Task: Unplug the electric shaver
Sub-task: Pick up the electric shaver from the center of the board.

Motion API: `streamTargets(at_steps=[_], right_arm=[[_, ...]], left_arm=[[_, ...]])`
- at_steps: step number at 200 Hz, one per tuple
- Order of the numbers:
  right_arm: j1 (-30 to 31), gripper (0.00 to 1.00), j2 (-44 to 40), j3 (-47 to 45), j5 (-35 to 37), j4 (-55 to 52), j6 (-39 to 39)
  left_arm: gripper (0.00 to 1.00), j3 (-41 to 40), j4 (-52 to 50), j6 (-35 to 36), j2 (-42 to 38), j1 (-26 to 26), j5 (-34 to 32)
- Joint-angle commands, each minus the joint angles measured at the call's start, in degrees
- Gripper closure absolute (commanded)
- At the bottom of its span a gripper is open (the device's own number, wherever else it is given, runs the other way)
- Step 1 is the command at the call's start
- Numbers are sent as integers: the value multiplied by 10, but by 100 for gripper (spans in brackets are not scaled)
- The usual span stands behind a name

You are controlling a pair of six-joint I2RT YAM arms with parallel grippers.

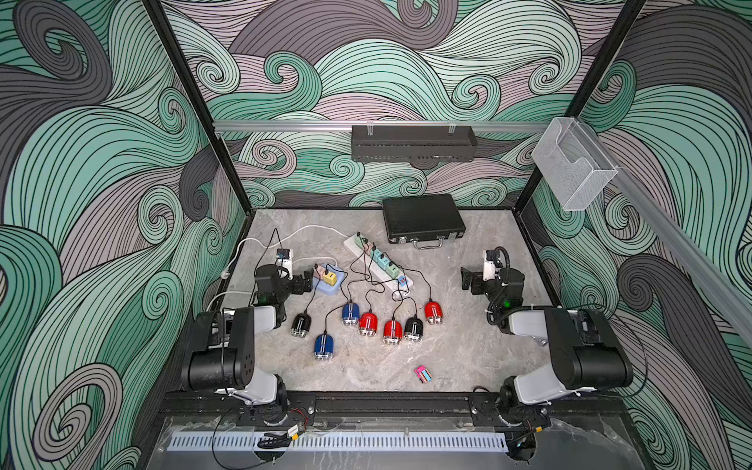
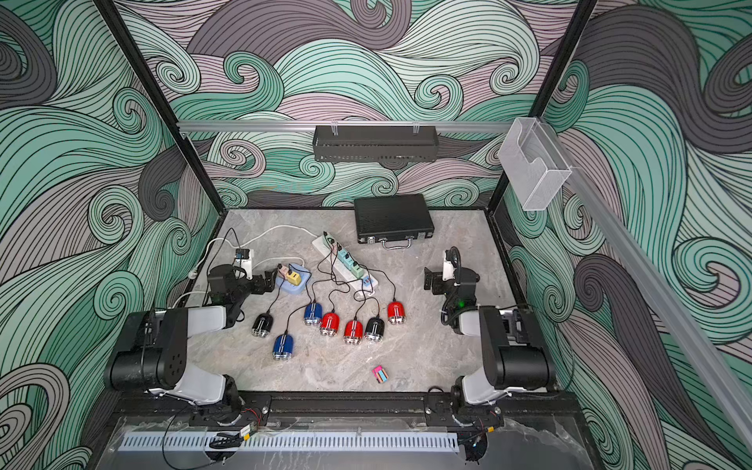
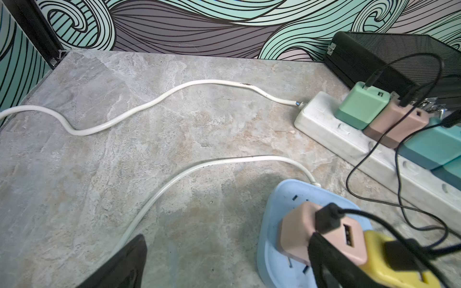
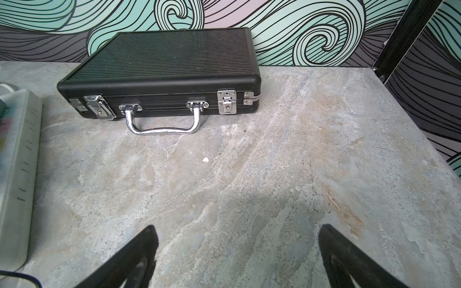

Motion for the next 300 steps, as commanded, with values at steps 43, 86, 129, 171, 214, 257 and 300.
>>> streamTargets(at_steps=[43, 86, 129, 171, 214, 257, 300], right_arm=[[-2, 0, -1, -2, -8, 14, -7], [-2, 0, -1, -2, -8, 14, -7], [-8, 0, 2, 2, -14, 9, -1], [-8, 0, 2, 2, -15, 9, -2], [-8, 0, 2, 2, -14, 9, -2], [-8, 0, -2, -2, -14, 14, -2], [-5, 0, -53, 70, 58, -159, 25]], left_arm=[[1, 4, 9, 4, 6, 5, 10], [1, 6, 8, 4, 7, 5, 11], [1, 6, 7, 4, 7, 4, 11], [1, 5, 7, 5, 6, 4, 11], [1, 5, 8, 5, 7, 4, 11], [1, 1, 12, 5, 4, 5, 10], [1, -2, 12, 1, -2, 4, 1]])
